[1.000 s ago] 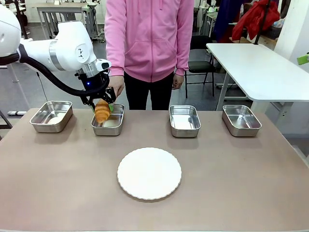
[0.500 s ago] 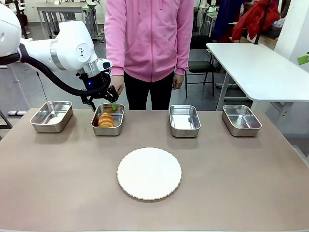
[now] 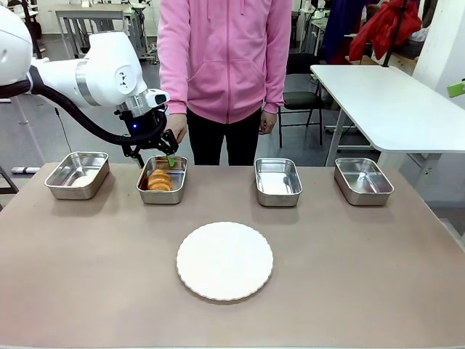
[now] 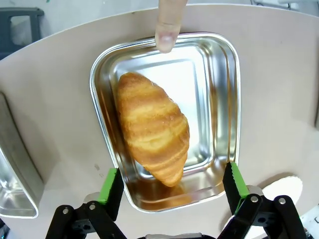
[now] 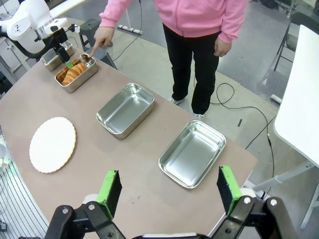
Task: Place the bread in the container.
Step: Place the Butter Roll into the Airtight Container indicated by the human.
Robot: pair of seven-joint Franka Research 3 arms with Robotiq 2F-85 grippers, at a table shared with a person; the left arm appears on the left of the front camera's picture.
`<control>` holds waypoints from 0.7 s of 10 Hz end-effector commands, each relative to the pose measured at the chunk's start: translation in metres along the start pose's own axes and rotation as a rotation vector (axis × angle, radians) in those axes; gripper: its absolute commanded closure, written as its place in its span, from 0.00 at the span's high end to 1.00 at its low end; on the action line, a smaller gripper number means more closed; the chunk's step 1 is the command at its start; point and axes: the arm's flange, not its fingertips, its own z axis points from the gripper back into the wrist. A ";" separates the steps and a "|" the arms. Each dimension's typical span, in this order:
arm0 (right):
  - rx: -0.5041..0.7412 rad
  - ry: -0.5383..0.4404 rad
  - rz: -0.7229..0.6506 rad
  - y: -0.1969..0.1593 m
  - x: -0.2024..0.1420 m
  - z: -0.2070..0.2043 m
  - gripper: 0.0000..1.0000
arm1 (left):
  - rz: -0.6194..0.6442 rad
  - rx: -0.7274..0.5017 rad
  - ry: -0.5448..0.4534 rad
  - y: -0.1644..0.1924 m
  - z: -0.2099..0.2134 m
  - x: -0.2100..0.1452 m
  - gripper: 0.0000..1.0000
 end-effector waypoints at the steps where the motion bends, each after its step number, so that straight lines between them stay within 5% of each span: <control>1: 0.013 -0.027 0.019 -0.001 -0.001 -0.001 1.00 | -0.002 -0.001 -0.011 0.000 0.001 0.001 1.00; 3: 0.013 -0.027 0.019 -0.001 -0.001 -0.001 1.00 | -0.009 0.010 -0.009 -0.006 0.016 -0.018 1.00; 7: 0.013 -0.027 0.019 -0.001 -0.001 -0.001 1.00 | -0.098 -0.091 -0.074 -0.008 0.060 -0.135 1.00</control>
